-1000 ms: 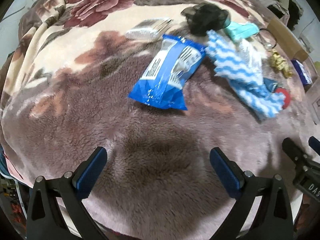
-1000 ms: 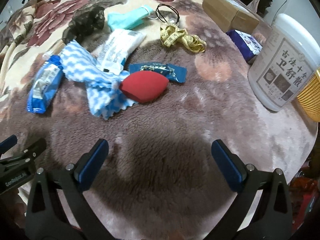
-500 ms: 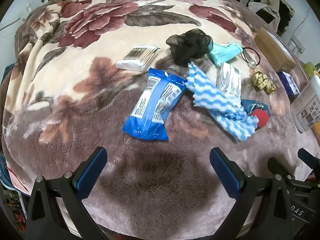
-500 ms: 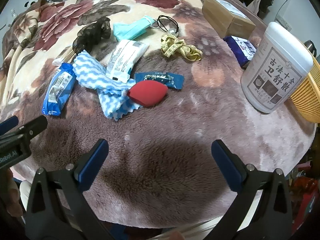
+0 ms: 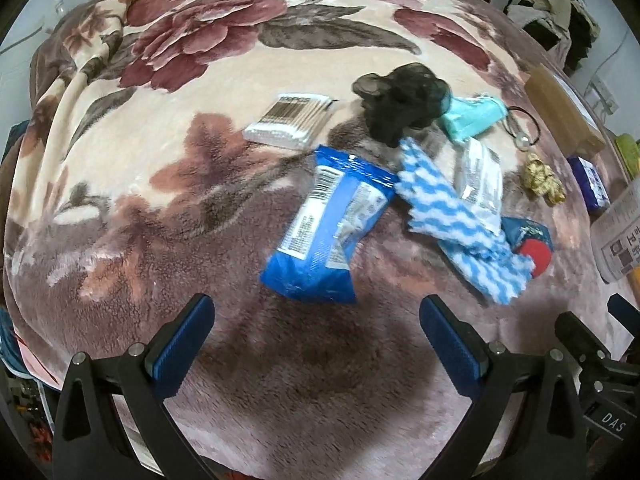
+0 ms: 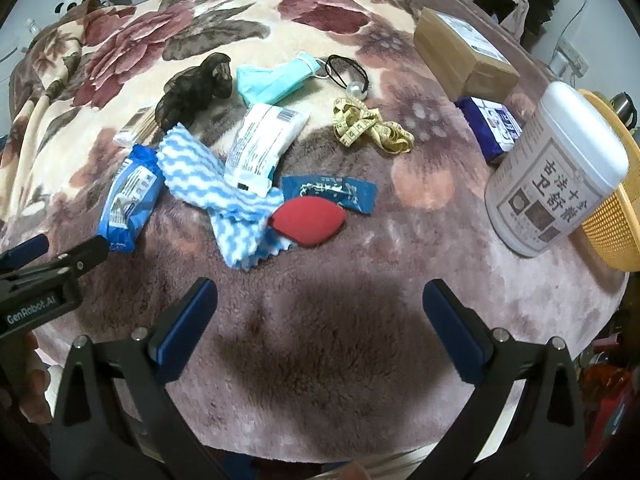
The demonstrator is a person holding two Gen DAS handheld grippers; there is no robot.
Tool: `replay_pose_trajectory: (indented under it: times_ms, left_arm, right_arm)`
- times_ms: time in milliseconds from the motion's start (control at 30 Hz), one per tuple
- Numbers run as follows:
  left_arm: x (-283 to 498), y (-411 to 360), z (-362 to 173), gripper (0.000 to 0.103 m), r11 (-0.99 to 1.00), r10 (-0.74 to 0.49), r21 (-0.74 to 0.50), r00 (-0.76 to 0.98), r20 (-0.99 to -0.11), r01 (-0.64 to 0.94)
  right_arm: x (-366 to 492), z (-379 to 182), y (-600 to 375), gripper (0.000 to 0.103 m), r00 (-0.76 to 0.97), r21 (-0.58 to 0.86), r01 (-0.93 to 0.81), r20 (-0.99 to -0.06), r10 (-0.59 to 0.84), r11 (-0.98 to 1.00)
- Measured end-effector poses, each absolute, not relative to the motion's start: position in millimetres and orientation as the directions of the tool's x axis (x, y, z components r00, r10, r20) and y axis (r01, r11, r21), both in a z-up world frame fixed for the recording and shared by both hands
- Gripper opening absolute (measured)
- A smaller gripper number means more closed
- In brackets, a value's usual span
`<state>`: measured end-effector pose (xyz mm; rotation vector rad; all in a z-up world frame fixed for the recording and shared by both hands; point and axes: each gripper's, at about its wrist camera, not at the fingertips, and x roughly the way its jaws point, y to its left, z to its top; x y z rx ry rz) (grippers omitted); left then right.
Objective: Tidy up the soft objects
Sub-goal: 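Grasp the blue wipe pack with the left gripper while the right grasps the zigzag cloth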
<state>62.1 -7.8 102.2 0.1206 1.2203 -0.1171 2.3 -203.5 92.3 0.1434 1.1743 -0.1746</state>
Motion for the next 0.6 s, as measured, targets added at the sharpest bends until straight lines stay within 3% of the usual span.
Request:
replay_pose_trajectory:
  times_ms: [500,533,600]
  left_arm:
    - [106.9,38.6,70.3,0.103,0.991,0.018,0.057,0.3,-0.954,0.12]
    - [109.4,39.8,69.7,0.103,0.991,0.014,0.053,0.298,-0.955,0.122]
    - [113.9,40.8,69.8,0.103,0.99,-0.005,0.037,0.294,-0.956,0.135]
  right_arm:
    - [91.7,56.0,-138.1,0.101,0.333,0.045,-0.03,-0.941,0.052,0.999]
    - [96.0,50.8,-135.0,0.1,0.321,0.045,-0.041,-0.945,0.055,0.998]
    - [105.6,37.7,-129.0,0.083,0.291,0.03,-0.053,-0.956,0.045,0.998]
